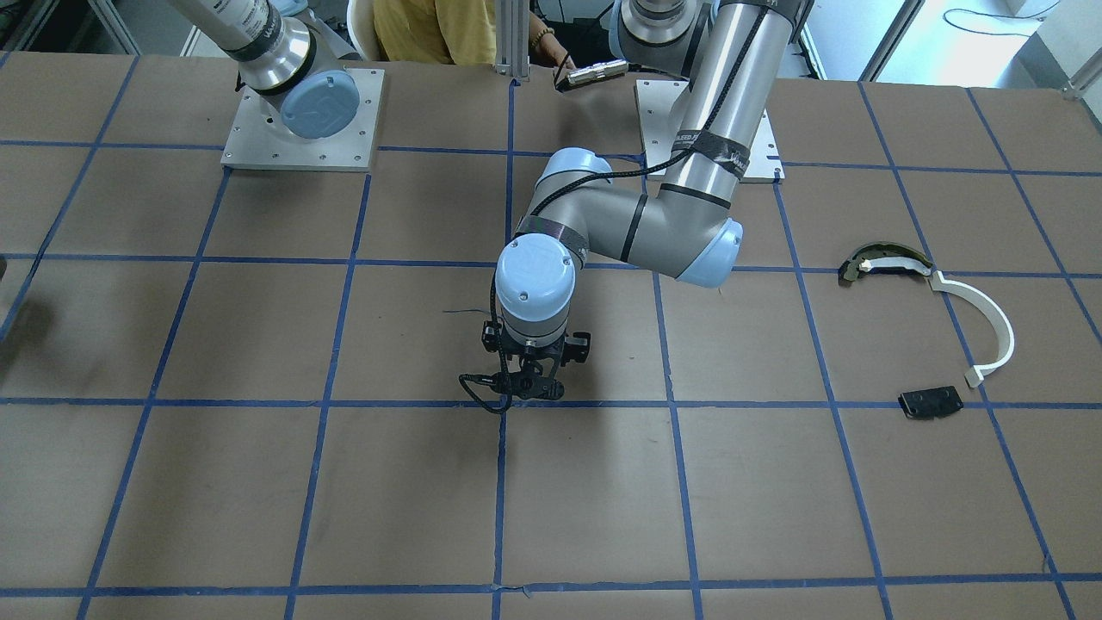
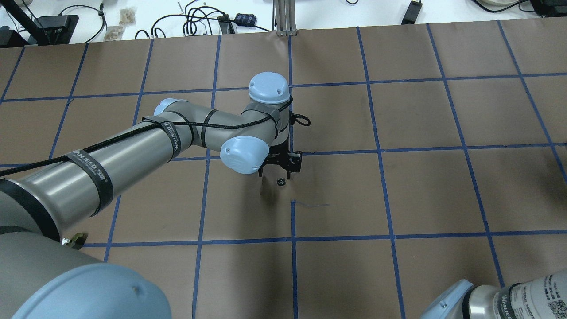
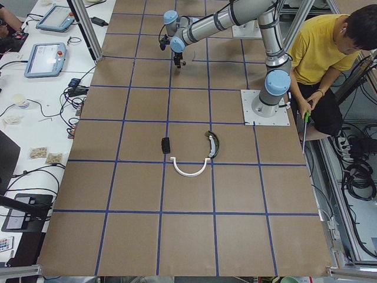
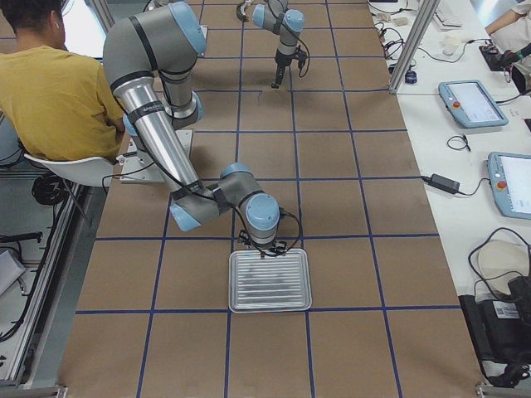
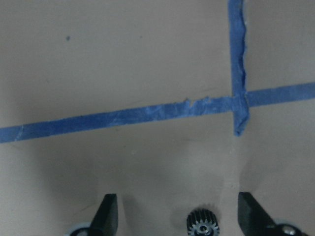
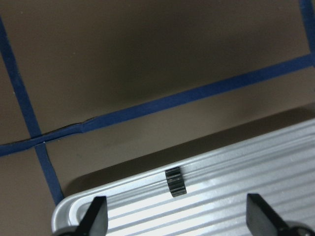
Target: Place bearing gear from tray to pile
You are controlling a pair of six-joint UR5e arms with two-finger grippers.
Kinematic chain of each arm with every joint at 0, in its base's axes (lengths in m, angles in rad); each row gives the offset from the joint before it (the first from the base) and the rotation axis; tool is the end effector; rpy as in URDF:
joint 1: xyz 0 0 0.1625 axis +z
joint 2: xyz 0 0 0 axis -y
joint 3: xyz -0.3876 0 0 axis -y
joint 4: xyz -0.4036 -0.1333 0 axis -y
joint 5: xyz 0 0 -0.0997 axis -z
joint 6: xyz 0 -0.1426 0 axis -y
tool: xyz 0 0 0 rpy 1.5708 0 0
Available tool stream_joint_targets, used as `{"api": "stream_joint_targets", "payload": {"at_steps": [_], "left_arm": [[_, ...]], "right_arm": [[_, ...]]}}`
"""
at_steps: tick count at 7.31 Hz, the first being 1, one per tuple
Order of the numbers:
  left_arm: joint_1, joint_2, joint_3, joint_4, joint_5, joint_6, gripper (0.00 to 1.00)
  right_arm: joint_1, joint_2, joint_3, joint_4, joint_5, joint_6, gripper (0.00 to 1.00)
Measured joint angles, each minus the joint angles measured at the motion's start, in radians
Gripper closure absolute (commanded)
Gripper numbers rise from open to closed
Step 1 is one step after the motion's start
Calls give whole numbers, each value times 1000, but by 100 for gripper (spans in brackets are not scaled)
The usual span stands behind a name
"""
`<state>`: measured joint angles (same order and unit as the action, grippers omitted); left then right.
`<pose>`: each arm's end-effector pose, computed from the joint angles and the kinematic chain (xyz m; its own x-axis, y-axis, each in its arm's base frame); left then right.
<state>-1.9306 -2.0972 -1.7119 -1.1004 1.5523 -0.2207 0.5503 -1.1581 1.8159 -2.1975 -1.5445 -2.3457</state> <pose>-0.3320 -0.4965 0.0884 -0.9899 0.1393 -0.0252 0.1318 0.9719 0.1951 -0.4142 -0.4149 0.1252 -0.2435 -0.9699 -0.0038 -0.9691 0.2434 -0.0405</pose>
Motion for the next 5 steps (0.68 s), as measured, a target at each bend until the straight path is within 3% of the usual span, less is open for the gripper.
{"api": "stream_joint_targets", "payload": {"at_steps": [3,5], "left_arm": [[-2,2,2,-32,-1,0,33],[-2,1,4,-30,-5,-1,32]], "right_arm": [[-1,4,73,-160,5,-154,6],[-1,12,81,-182,18,-201,11]]}}
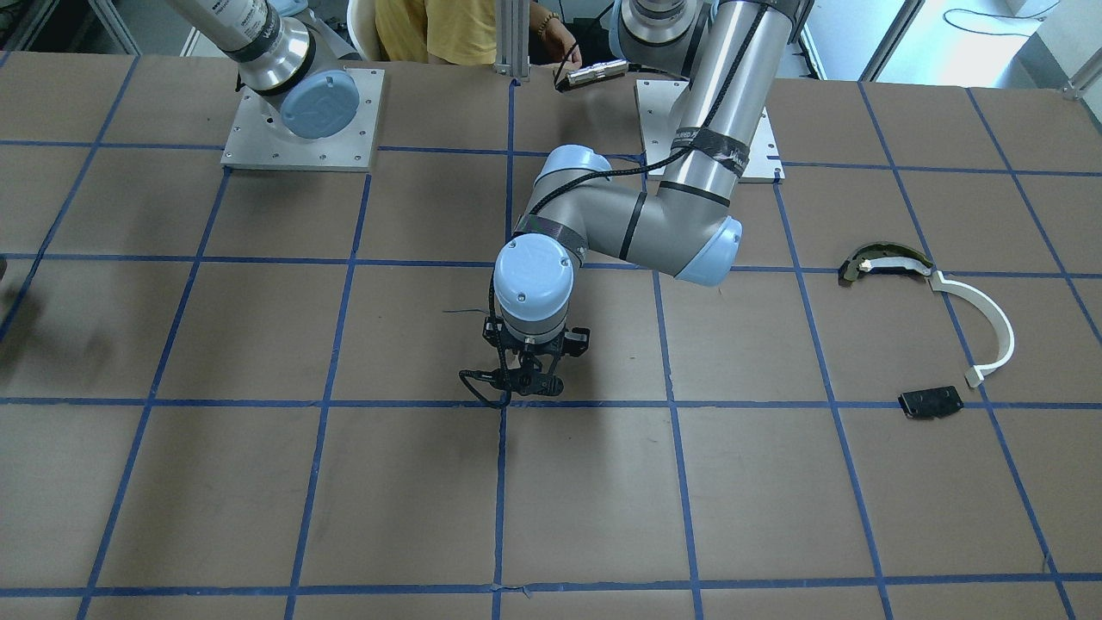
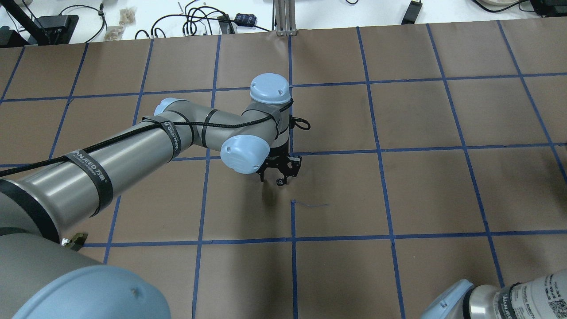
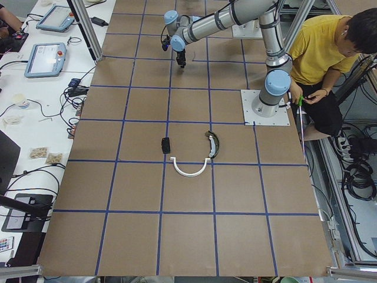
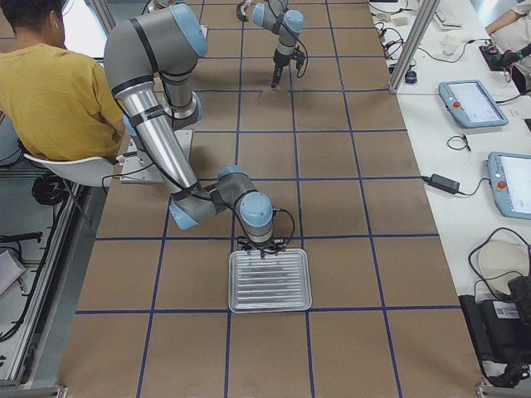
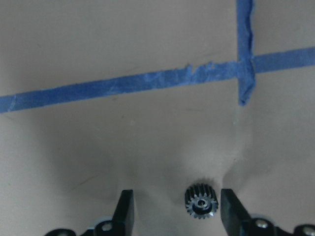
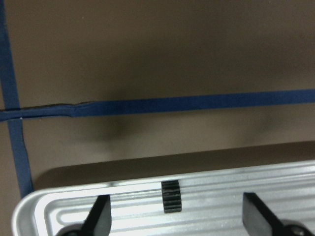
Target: Place bearing gear from tray to pile
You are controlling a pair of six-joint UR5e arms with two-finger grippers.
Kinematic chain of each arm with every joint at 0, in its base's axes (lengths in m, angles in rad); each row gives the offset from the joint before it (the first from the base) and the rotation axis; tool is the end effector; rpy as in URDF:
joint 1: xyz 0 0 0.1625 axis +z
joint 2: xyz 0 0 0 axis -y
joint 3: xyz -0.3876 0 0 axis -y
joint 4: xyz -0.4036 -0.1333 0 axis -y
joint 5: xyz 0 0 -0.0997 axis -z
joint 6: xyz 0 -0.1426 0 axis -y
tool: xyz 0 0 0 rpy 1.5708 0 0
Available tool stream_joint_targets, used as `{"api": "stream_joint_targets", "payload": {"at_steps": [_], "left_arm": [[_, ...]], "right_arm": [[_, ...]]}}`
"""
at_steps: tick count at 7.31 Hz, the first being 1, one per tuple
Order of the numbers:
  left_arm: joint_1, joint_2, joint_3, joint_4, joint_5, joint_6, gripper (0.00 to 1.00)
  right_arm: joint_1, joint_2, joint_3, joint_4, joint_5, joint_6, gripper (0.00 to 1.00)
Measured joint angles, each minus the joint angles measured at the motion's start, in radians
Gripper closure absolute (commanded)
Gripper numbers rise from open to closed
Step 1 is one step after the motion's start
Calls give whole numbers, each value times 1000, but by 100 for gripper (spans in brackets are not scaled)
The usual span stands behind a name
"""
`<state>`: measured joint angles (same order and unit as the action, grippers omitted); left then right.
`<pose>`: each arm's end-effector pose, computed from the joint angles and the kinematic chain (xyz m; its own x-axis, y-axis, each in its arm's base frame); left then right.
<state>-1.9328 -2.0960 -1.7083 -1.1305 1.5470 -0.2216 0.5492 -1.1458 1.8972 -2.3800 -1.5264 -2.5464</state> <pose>-0.3326 -0.4924 0.0885 -0.9898 0.1401 -0.0258 0.1311 0.9666 0.2203 -0.4069 -0.4127 0.1036 -0.0438 -0.9966 0.0691 -0.9987 0.0455 0.0230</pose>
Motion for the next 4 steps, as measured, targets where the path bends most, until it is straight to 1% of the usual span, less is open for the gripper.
{"api": "stream_joint_targets", "payload": {"at_steps": [2,3,4], "left_arm": [[0,-6,0,1,-5,-2,33],[0,-9,0,1,-8,-2,48],[0,-11,1,2,-10,-1,82]], "right_arm": [[0,15,-3,-4,10,-21,29],[0,18,-4,-5,11,-26,40],[0,19,-5,-6,11,-28,49]]}}
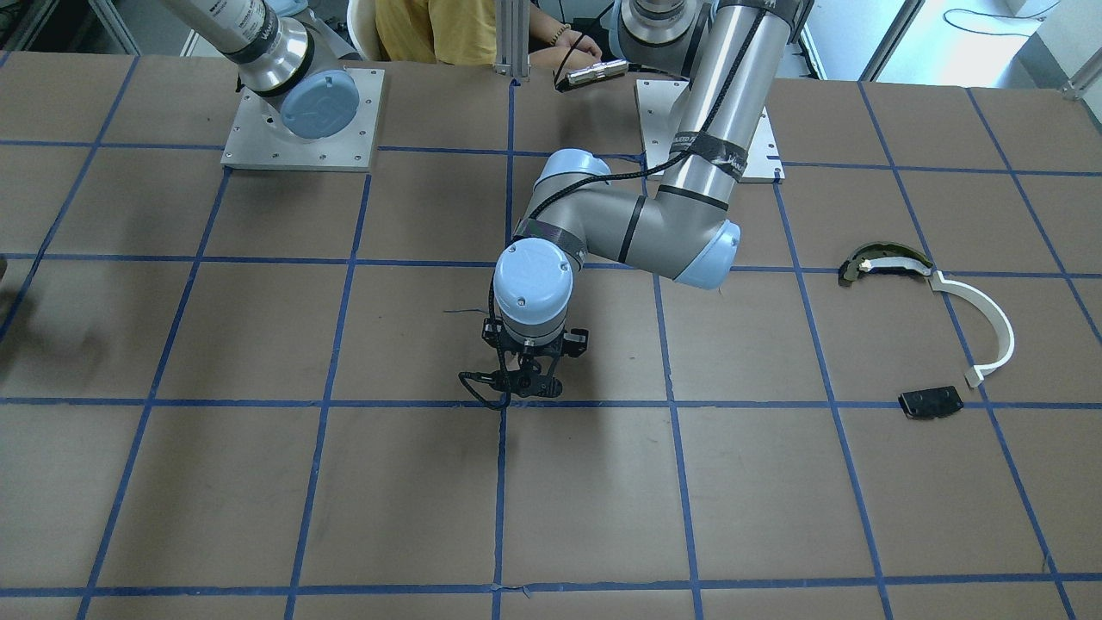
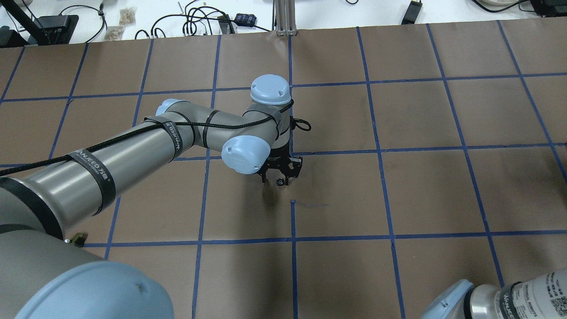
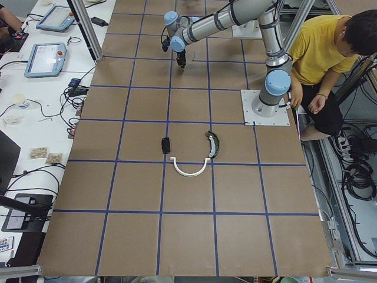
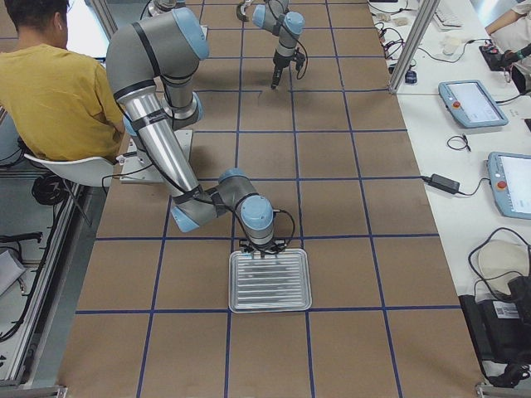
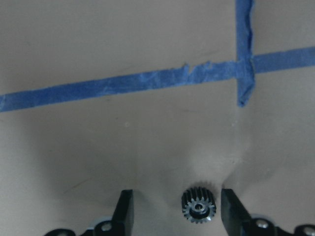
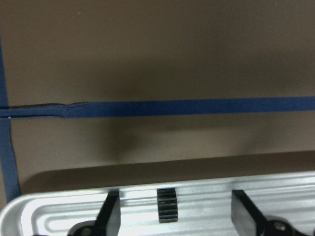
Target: Place bearing gear from tray to pile
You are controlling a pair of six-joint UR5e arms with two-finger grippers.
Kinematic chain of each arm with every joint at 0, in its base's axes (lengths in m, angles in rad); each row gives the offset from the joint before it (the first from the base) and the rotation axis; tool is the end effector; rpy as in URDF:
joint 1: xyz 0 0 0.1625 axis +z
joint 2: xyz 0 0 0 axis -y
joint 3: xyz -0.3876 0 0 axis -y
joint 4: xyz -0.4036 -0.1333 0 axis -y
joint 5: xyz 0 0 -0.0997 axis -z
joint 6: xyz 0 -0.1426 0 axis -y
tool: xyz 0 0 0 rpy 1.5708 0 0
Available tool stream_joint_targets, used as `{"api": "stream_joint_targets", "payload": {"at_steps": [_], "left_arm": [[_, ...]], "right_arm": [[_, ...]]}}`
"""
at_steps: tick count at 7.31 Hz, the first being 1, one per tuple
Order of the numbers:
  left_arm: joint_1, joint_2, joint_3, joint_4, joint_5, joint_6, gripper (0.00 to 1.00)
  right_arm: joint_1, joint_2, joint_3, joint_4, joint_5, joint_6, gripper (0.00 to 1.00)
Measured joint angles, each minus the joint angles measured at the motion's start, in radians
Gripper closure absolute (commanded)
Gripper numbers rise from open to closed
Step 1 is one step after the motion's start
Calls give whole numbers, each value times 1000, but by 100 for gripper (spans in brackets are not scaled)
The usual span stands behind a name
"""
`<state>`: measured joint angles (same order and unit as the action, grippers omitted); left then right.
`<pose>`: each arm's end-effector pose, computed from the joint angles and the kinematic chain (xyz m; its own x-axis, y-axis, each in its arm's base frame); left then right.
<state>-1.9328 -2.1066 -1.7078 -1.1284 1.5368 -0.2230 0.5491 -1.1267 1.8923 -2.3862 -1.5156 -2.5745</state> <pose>-0.3339 -0.4917 0.0827 -0.9904 0.1367 -0.0182 0.1289 0.9646 0.2300 -0.4076 -0.4149 0.0956 -0.0161 -0.9972 0.0732 -0.9998 0.0171 0.0124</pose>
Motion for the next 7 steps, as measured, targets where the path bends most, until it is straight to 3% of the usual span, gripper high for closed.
{"api": "stream_joint_targets", "payload": {"at_steps": [1,4,5,7], "left_arm": [[0,-1,2,0,-1,0,100],[0,0,7,-3,-1,3,100],[1,1,10,-1,-1,4,100],[36,32,19,-25,5,13,100]], "right_arm": [[0,1,1,0,0,0,56],[0,1,1,-1,-5,1,95],[0,-2,1,-1,-9,6,100],[-2,-17,0,-10,-26,66,100]]}}
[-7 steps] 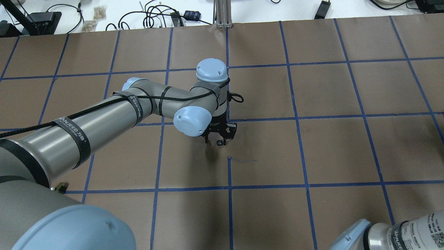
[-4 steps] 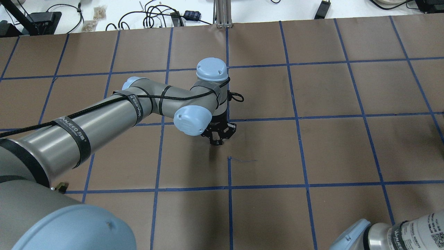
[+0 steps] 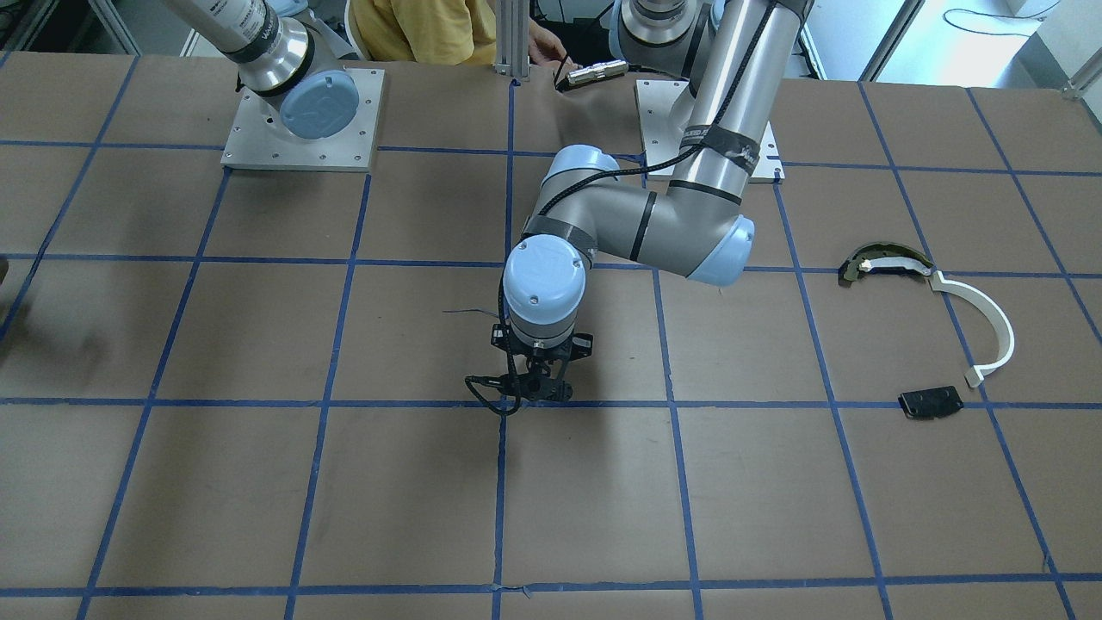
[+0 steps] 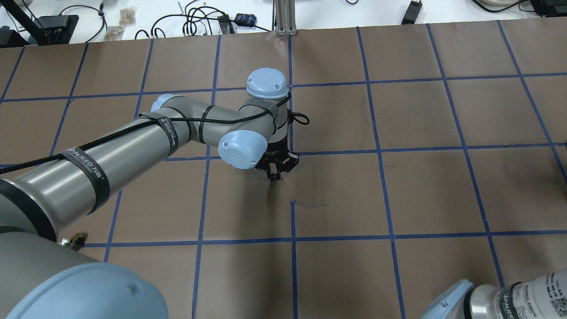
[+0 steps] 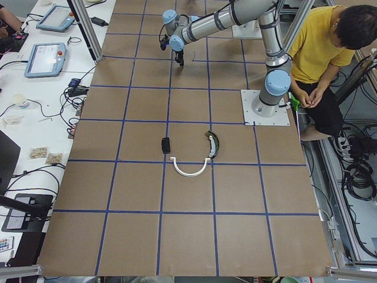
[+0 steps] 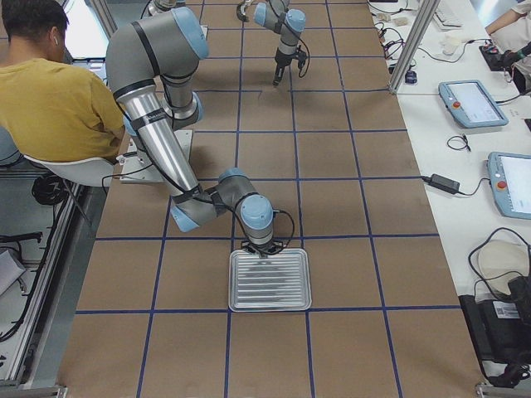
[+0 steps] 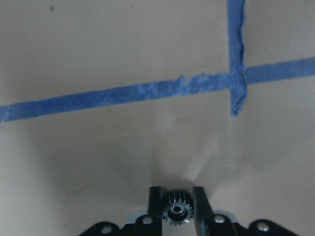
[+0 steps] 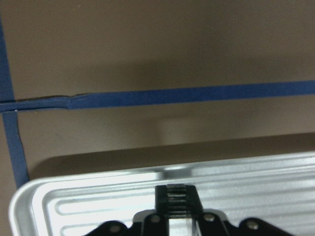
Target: Place bearing gear from tray to pile
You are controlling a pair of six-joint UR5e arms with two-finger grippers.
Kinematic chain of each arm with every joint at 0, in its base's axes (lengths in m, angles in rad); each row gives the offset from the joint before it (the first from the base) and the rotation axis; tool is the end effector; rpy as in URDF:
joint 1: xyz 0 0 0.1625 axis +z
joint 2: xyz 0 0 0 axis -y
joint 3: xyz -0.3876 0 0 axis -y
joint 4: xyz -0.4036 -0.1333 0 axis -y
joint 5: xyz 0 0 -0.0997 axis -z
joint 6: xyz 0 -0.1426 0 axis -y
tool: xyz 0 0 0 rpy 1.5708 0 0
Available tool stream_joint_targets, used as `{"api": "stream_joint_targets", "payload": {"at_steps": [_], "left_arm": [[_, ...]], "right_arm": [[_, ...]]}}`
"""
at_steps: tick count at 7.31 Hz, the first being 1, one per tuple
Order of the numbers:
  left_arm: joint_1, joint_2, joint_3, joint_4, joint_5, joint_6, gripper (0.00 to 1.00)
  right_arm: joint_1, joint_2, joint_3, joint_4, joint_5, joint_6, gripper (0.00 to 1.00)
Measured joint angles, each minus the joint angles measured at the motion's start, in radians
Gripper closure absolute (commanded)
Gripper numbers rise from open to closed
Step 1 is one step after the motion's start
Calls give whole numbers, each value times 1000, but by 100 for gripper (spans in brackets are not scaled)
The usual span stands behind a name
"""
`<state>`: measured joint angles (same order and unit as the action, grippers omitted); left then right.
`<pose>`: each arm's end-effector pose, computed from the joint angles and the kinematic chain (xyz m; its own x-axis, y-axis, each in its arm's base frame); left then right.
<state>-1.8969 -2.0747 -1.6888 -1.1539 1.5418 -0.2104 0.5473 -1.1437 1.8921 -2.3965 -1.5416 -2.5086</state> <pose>-0.3172 -0.5090 0.1069 -0.9934 0.1140 -0.0148 0.1086 0.9727 0.2050 -0.4124 -0.4123 0.1062 -0.0827 -0.9942 0.0692 -0.9953 0.0859 0.0450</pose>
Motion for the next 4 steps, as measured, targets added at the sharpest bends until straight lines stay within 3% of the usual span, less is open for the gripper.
{"api": "stream_joint_targets", "payload": {"at_steps": [2,4], "left_arm": [[121,63,32,-108,18,77,100],[334,110,84,-225,66,229,100]], "right_arm": [[16,-58,7,8,-8,209,100],[91,-140,29,68,22,495,100]]}}
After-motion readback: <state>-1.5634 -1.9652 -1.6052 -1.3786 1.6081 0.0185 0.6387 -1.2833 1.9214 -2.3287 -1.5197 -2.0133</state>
